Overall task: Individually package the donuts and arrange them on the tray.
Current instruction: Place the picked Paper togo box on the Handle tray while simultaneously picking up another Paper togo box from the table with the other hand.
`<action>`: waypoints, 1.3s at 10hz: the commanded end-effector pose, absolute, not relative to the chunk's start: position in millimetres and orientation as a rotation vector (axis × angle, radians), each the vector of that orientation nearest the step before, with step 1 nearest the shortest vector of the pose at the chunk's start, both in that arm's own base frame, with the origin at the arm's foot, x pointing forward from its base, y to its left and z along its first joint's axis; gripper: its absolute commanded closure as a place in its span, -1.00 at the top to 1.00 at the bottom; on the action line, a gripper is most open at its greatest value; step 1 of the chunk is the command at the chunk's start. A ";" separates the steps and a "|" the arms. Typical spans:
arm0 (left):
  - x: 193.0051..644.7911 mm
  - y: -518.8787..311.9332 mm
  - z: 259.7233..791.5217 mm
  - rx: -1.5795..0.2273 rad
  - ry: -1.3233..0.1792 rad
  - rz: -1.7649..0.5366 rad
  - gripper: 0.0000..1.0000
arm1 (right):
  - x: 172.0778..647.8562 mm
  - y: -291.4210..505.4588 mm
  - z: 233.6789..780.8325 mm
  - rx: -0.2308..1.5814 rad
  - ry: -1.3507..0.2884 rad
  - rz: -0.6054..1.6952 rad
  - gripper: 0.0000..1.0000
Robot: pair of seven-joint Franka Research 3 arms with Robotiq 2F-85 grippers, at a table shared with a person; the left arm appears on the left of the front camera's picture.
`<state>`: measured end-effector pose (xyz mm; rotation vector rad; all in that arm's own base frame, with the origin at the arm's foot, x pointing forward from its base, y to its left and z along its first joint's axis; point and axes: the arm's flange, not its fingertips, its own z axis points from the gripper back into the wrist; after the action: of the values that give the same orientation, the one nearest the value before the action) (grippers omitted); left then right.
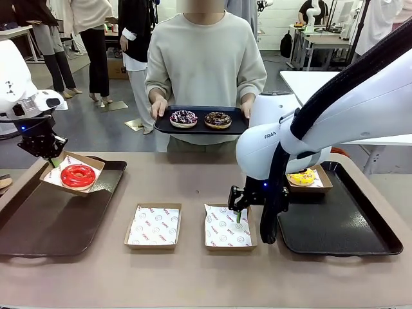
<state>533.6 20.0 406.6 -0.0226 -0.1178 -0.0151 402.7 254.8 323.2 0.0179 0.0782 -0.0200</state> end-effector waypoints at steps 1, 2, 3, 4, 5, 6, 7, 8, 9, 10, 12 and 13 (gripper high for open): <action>544.7 15.9 404.2 -0.001 -0.122 0.023 -0.98 | 403.2 256.6 314.9 0.011 0.062 -0.013 1.00; 548.0 14.2 402.1 0.006 -0.117 0.033 -0.98 | 402.2 257.1 314.0 0.013 0.066 -0.009 1.00; 550.7 12.5 400.1 0.011 -0.110 0.041 -0.98 | 402.0 257.7 311.7 0.013 0.072 -0.005 1.00; 553.6 10.0 398.5 0.019 -0.104 0.048 -0.98 | 401.8 257.1 311.0 0.016 0.075 -0.004 1.00; 556.4 7.4 396.3 0.027 -0.099 0.057 -0.98 | 401.6 256.6 311.2 0.019 0.076 -0.003 1.00; 559.5 4.6 393.5 0.034 -0.094 0.057 -0.98 | 401.5 256.5 310.8 0.022 0.076 -0.001 1.00; 562.9 2.0 391.0 0.034 -0.090 0.055 -0.98 | 401.3 256.0 310.7 0.024 0.075 0.001 1.00; 565.6 -0.8 388.5 0.032 -0.081 0.047 -0.98 | 401.2 255.3 310.2 0.026 0.078 0.001 1.00; 568.2 -1.9 385.8 0.034 -0.077 0.050 -0.98 | 401.3 254.3 310.2 0.030 0.080 0.000 1.00; 571.3 -2.7 383.0 0.034 -0.072 0.054 -0.98 | 401.5 253.6 310.0 0.033 0.079 0.000 1.00; 575.1 -3.3 377.4 0.031 -0.065 0.057 -0.98 | 401.6 252.6 309.6 0.034 0.085 0.001 1.00; 576.5 -3.2 374.4 0.029 -0.060 0.058 -0.98 | 401.5 252.8 309.6 0.033 0.088 0.003 1.00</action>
<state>570.8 -0.3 372.3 0.0033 -0.0696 0.0369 402.7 255.0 315.2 0.0162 0.0927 -0.0145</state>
